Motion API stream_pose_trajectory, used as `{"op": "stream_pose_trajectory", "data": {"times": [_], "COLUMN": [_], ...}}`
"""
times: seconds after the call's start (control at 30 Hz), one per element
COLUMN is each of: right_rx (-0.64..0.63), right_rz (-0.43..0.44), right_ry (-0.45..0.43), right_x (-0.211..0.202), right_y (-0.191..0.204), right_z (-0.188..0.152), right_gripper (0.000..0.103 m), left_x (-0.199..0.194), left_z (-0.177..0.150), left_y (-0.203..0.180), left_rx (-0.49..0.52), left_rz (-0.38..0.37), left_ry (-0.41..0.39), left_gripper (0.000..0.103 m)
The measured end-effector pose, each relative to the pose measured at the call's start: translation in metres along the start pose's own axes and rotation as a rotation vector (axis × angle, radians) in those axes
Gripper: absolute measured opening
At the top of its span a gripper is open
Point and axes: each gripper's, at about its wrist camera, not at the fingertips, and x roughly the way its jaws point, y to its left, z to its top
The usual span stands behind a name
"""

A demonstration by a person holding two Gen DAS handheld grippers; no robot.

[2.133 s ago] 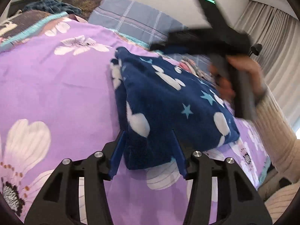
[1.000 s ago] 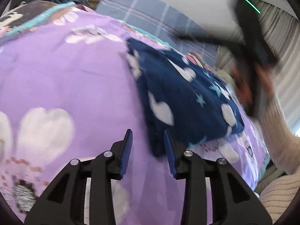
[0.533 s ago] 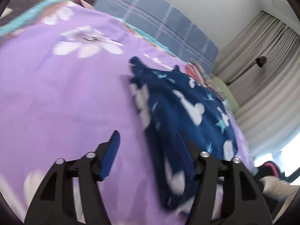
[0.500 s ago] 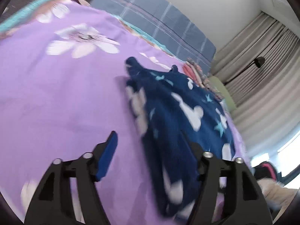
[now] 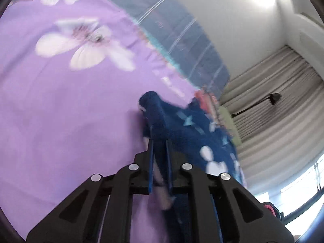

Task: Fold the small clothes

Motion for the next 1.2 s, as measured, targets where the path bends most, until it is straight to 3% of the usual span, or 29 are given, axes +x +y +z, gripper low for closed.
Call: {"op": "stream_pose_trajectory", "data": {"times": [0.1, 0.17, 0.23, 0.3, 0.37, 0.47, 0.53, 0.7, 0.73, 0.77, 0.8, 0.83, 0.87, 1.07, 1.2], "right_rx": [-0.042, -0.045, -0.029, -0.018, -0.005, 0.001, 0.011, -0.040, -0.050, -0.049, -0.041, -0.029, -0.018, 0.264, 0.359], "right_rz": [-0.033, -0.024, -0.024, -0.032, -0.049, -0.070, -0.076, -0.153, -0.171, -0.174, -0.172, -0.175, -0.174, -0.059, -0.054], "right_ry": [0.009, -0.014, -0.018, -0.018, -0.005, 0.052, 0.082, 0.037, 0.032, 0.035, 0.045, 0.051, 0.041, -0.068, -0.128], "right_x": [0.002, -0.007, -0.015, -0.021, -0.026, -0.019, -0.011, 0.004, 0.009, 0.012, 0.015, 0.016, 0.015, -0.024, -0.046], "right_y": [0.009, 0.009, 0.003, -0.004, -0.010, -0.008, -0.004, 0.006, 0.008, 0.008, 0.006, 0.004, 0.003, -0.051, -0.079], "right_z": [-0.002, -0.001, -0.005, -0.012, -0.019, -0.025, -0.030, -0.016, -0.013, -0.012, -0.011, -0.010, -0.007, -0.005, -0.006], "right_gripper": [0.027, 0.038, 0.039, 0.046, 0.052, 0.059, 0.062, 0.067, 0.065, 0.056, 0.040, 0.032, 0.023, 0.018, 0.018], "left_x": [-0.003, -0.006, -0.010, -0.013, -0.001, 0.011, 0.016, 0.026, 0.029, 0.031, 0.035, 0.037, 0.037, 0.022, 0.022], "left_z": [-0.006, -0.003, -0.004, -0.007, -0.011, -0.015, -0.012, -0.004, -0.001, 0.000, 0.002, 0.003, 0.004, 0.016, 0.024], "left_y": [0.004, 0.001, -0.004, -0.009, -0.014, -0.019, -0.022, -0.022, -0.024, -0.025, -0.026, -0.028, -0.031, -0.079, -0.108], "left_rx": [0.003, -0.008, -0.001, 0.033, 0.047, 0.099, 0.101, 0.098, 0.102, 0.105, 0.106, 0.100, 0.097, 0.181, 0.239], "left_rz": [-0.003, -0.009, -0.017, -0.042, -0.034, -0.005, -0.005, -0.004, 0.007, 0.014, 0.012, 0.000, -0.002, 0.026, 0.053], "left_ry": [-0.027, -0.027, -0.018, -0.014, 0.031, 0.038, 0.045, 0.048, 0.051, 0.055, 0.072, 0.088, 0.089, 0.045, 0.052], "left_gripper": [0.024, 0.044, 0.056, 0.058, 0.069, 0.070, 0.070, 0.070, 0.068, 0.060, 0.051, 0.035, 0.030, 0.026, 0.026]}}
